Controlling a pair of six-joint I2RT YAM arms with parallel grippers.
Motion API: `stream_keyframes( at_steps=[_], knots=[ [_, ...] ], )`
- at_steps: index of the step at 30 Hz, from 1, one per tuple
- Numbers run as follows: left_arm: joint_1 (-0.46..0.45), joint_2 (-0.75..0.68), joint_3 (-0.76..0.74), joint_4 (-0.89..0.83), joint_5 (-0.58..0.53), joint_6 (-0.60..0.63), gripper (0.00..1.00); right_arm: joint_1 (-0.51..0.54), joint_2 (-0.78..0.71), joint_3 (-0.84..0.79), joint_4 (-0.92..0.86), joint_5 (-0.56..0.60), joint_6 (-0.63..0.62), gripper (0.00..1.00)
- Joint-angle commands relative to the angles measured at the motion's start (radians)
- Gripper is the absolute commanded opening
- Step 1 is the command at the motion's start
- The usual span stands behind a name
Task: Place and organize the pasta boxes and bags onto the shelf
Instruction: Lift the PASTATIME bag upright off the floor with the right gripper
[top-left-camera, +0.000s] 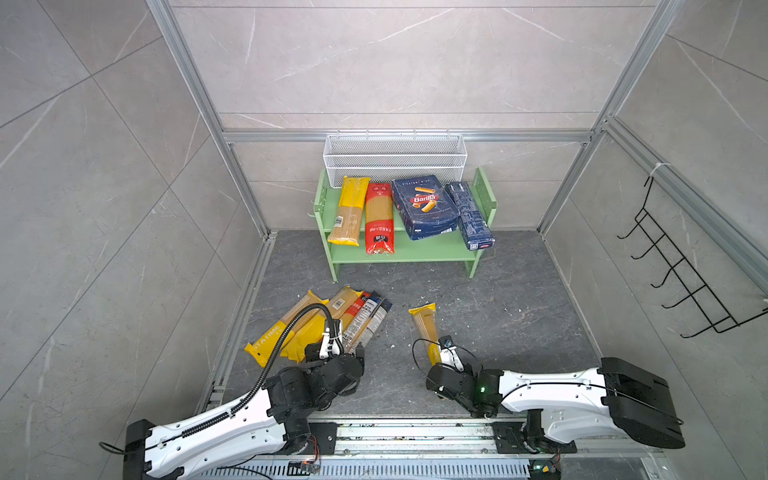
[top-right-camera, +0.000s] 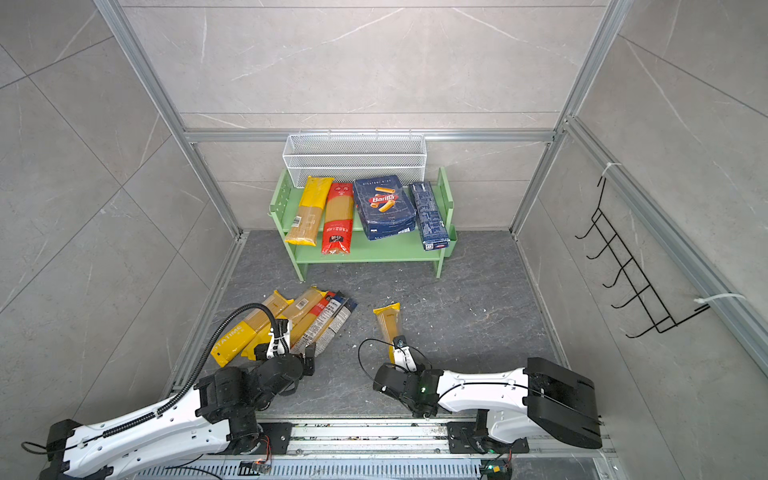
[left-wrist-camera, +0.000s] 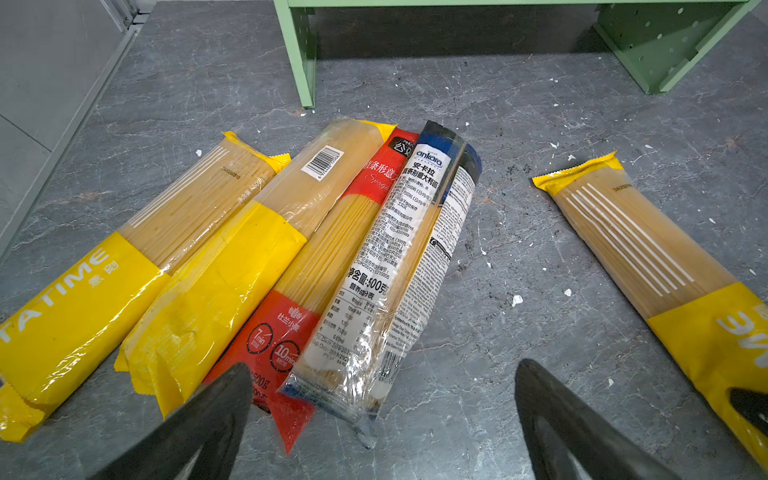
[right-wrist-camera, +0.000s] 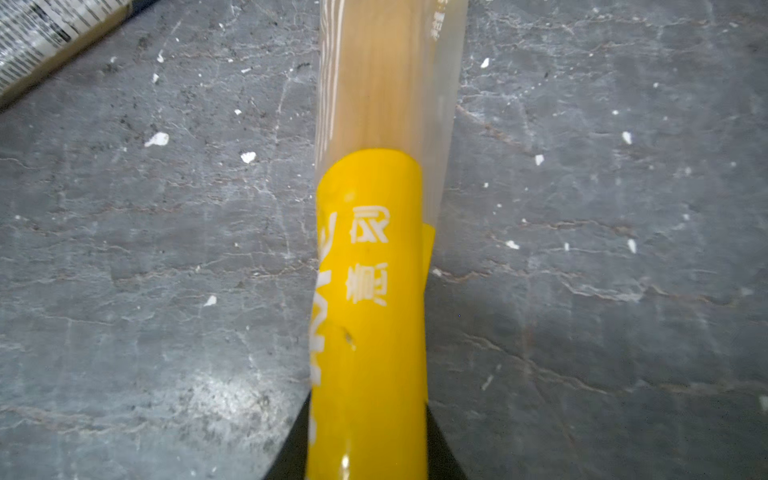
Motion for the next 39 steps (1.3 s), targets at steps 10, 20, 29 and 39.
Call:
stream_keyframes(
  at_steps=[10,20,29,39],
  knots=[
    [-0.005,0.007,0.074,0.018,-0.061,0.079,1.0,-0.016,-0.091,0.052,0.031,0.066,-0.082,0.0],
    [-0.005,-0.021,0.066,-0.006,-0.072,0.072,1.0,-0.088,-0.237,-0.027,0.161,-0.004,-0.125,0.0],
    [-0.004,0.021,0.087,0.031,-0.073,0.107,1.0,-0.127,-0.28,0.038,0.135,0.016,-0.202,0.0],
    [0.066,0.122,0.124,0.127,0.045,0.175,1.0,-0.306,-0.243,0.113,0.196,-0.107,-0.297,0.0]
  ],
)
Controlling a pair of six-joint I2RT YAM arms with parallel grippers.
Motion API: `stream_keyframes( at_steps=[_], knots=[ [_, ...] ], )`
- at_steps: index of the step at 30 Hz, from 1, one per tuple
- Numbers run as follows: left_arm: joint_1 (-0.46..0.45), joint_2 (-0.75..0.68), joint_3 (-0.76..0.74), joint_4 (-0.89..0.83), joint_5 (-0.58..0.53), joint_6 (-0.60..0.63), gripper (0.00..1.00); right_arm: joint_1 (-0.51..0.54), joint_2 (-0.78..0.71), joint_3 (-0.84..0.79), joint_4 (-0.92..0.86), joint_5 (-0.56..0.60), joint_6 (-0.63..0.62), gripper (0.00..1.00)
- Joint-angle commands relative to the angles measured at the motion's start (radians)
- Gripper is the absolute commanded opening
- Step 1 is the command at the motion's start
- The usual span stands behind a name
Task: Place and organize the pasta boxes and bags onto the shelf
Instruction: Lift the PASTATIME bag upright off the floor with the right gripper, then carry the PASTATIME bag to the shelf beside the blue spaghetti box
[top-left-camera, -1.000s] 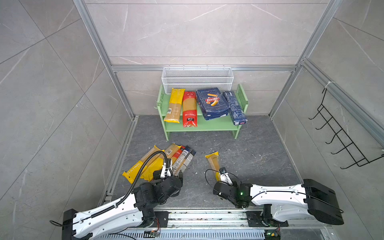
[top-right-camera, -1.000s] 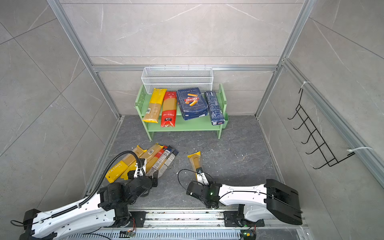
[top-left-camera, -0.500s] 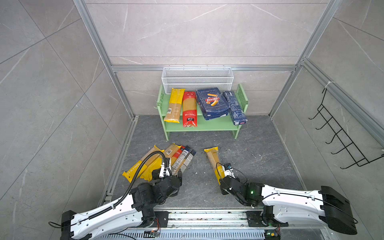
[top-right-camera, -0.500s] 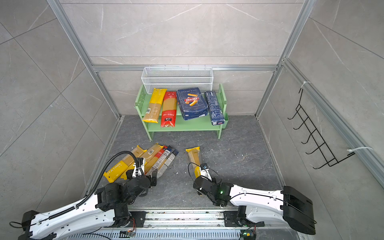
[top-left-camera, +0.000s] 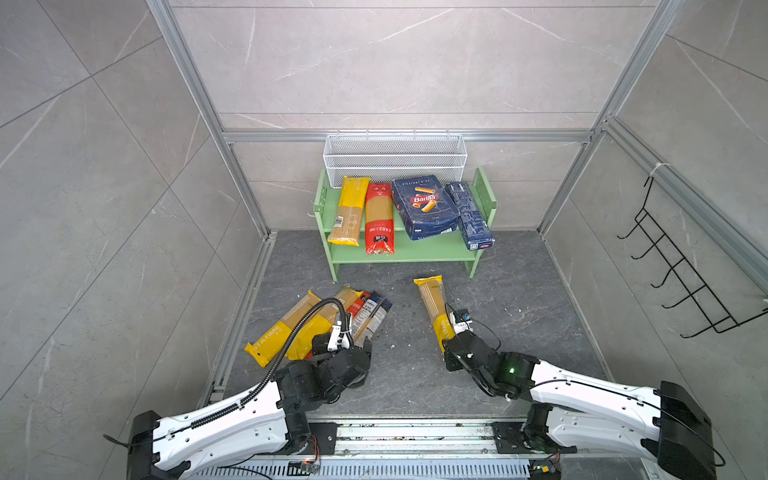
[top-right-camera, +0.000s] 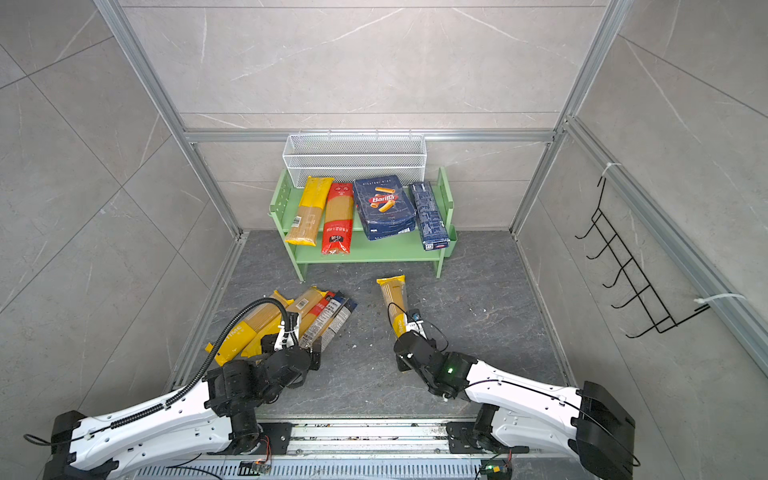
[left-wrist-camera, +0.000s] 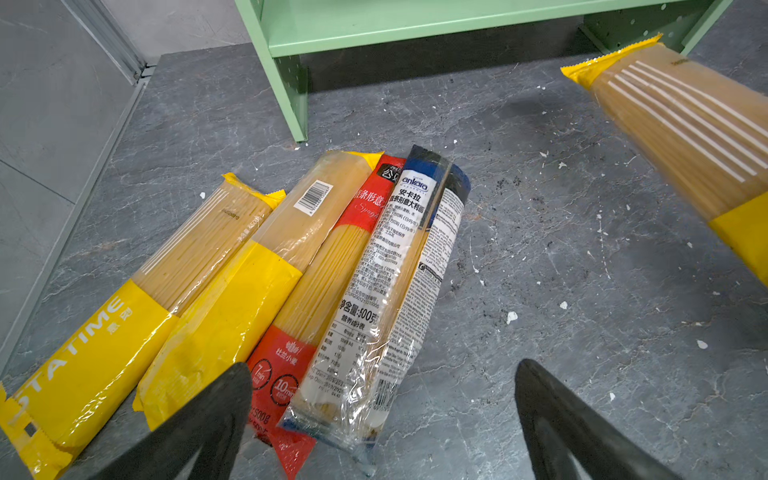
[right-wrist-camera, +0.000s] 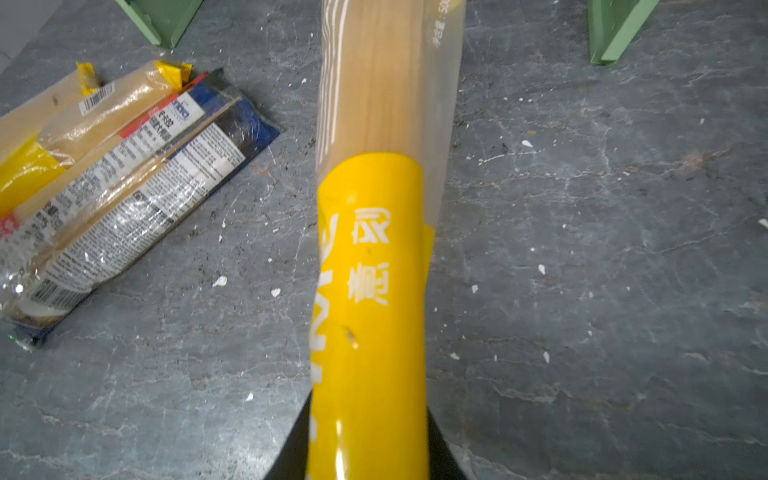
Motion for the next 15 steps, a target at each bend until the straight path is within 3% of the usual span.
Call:
stream_keyframes(
  at_steps=[1,8,15],
  knots=[
    [0.064,0.021,0.046,0.075,0.076,0.057,1.0,-0.052,0.009,0.086,0.141,-0.007,-0.064,0.0],
    [0.194,0.043,0.045,0.178,0.216,0.14,1.0,-0.162,0.06,0.188,0.148,-0.066,-0.143,0.0],
    [0.273,0.104,0.064,0.25,0.288,0.197,1.0,-0.294,0.164,0.277,0.206,-0.16,-0.179,0.0]
  ],
)
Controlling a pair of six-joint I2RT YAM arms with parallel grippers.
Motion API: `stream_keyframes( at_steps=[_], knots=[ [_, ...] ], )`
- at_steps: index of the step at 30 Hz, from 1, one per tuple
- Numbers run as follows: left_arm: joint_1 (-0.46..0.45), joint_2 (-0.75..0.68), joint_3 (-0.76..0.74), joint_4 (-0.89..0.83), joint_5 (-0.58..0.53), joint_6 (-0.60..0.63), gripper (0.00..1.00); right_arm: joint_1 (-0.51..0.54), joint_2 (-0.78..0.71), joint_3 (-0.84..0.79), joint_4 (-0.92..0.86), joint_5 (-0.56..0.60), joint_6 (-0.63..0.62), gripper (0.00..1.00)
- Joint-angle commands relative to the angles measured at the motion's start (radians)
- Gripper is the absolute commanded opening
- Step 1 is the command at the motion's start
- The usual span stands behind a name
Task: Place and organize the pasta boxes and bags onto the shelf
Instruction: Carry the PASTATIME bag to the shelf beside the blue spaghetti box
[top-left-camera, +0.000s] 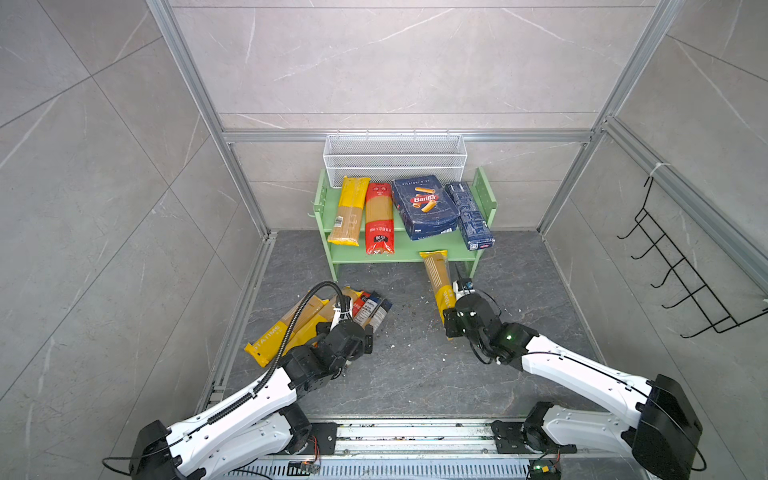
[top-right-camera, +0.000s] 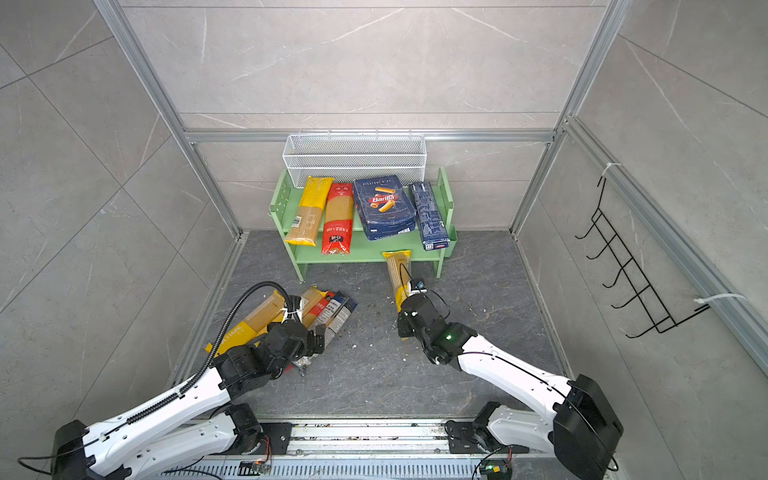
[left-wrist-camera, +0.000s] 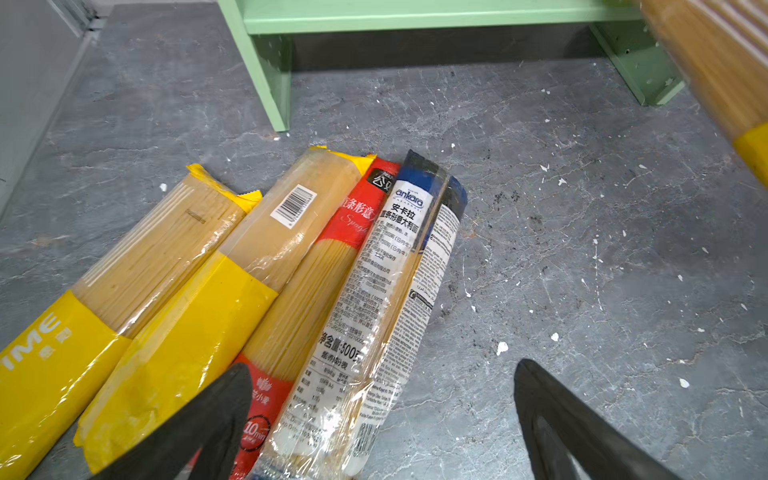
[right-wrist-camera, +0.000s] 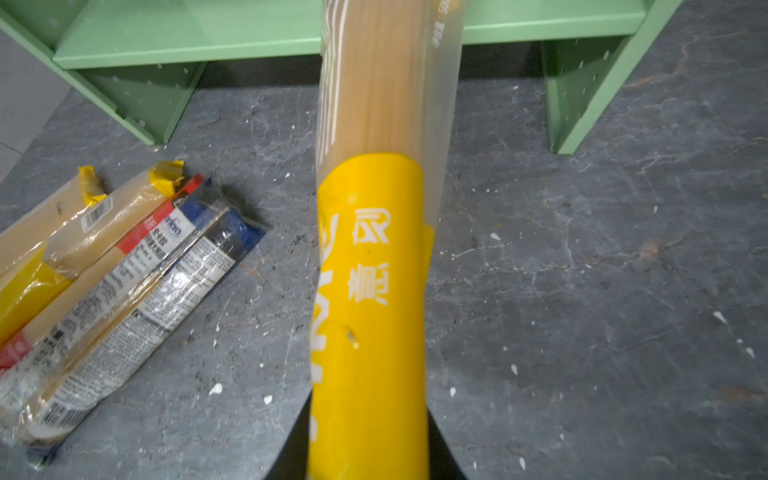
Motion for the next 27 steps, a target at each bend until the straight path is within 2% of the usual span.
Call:
stream_keyframes(
  at_steps=[1,13,27],
  knots=[
    [0.031,0.016,0.042,0.084,0.053,0.064,1.0,-0.048,0.034,0.094,0.168,-0.02,-0.051,0.0],
    [0.129,0.095,0.076,0.172,0.149,0.14,1.0,-0.182,0.227,0.193,0.356,-0.028,-0.135,0.0],
    [0.164,0.145,0.102,0.215,0.178,0.176,1.0,-0.252,0.365,0.261,0.495,-0.011,-0.201,0.0]
  ],
)
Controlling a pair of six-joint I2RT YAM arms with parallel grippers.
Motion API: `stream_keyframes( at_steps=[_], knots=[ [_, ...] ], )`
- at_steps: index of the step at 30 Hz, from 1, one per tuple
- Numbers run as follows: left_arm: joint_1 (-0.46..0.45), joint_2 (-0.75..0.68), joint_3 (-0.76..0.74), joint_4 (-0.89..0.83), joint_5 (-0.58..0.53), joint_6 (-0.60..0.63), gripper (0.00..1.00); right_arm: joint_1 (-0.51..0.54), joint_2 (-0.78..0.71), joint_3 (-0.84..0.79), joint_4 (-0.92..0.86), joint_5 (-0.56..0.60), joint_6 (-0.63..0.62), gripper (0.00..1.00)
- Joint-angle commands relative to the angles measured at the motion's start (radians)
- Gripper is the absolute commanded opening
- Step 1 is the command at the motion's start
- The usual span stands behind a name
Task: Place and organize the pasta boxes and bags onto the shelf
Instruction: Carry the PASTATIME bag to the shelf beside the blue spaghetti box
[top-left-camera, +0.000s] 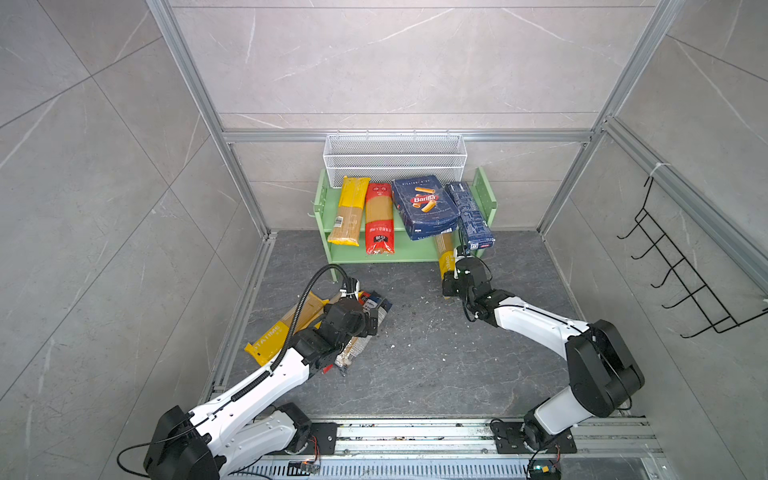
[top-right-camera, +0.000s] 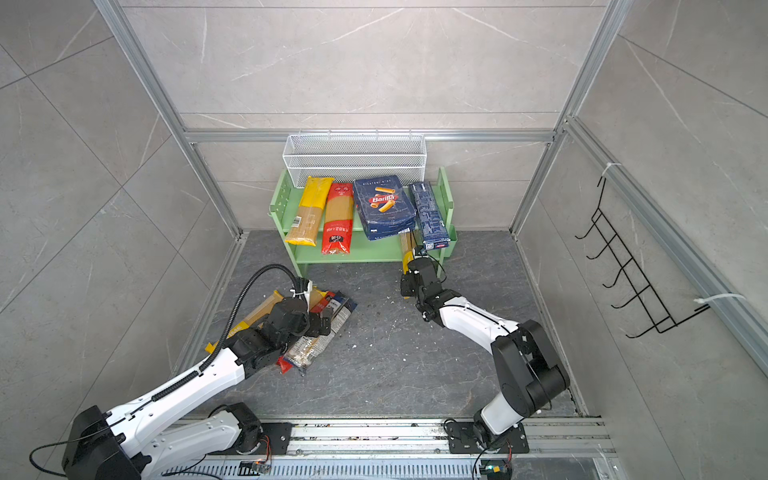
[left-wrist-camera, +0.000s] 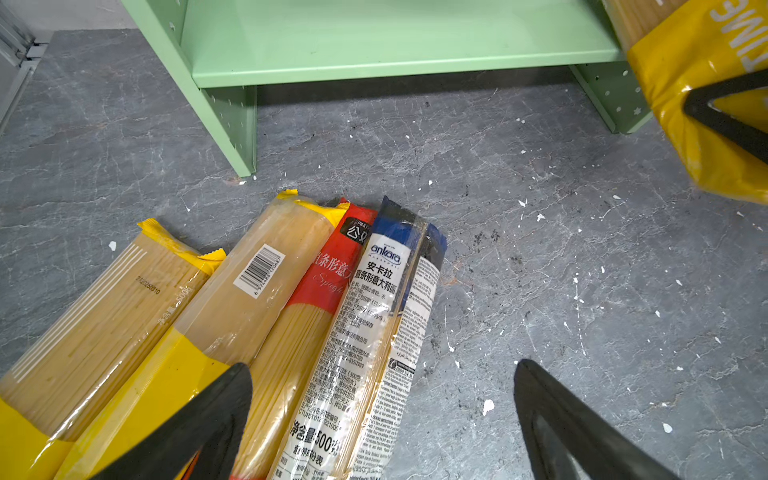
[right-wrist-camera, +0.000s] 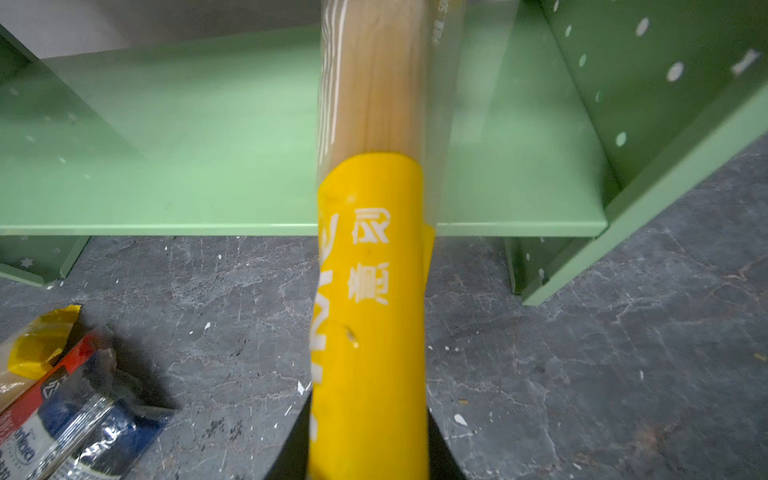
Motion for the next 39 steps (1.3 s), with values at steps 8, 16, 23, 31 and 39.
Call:
stream_keyframes(
  at_steps=[8,16,23,31,39],
  knots=[
    [0.005,-0.005,0.056,0.031,0.01,0.034,1.0,-0.024,0.011,0.106,0.202,0.063,-0.033,0.0],
    [0.006,-0.036,0.06,0.01,0.007,0.027,1.0,-0.024,0.036,0.164,0.193,0.065,-0.021,0.03],
    [0.006,-0.064,0.064,-0.01,0.005,0.021,1.0,-0.026,0.06,0.219,0.176,0.083,-0.032,0.07],
    [0.006,-0.07,0.064,-0.018,0.007,0.018,1.0,-0.035,0.137,0.329,0.102,0.076,-0.044,0.07],
    [0.005,-0.071,0.064,-0.023,0.001,0.021,1.0,-0.058,0.213,0.405,0.066,0.083,-0.038,0.08]
  ],
)
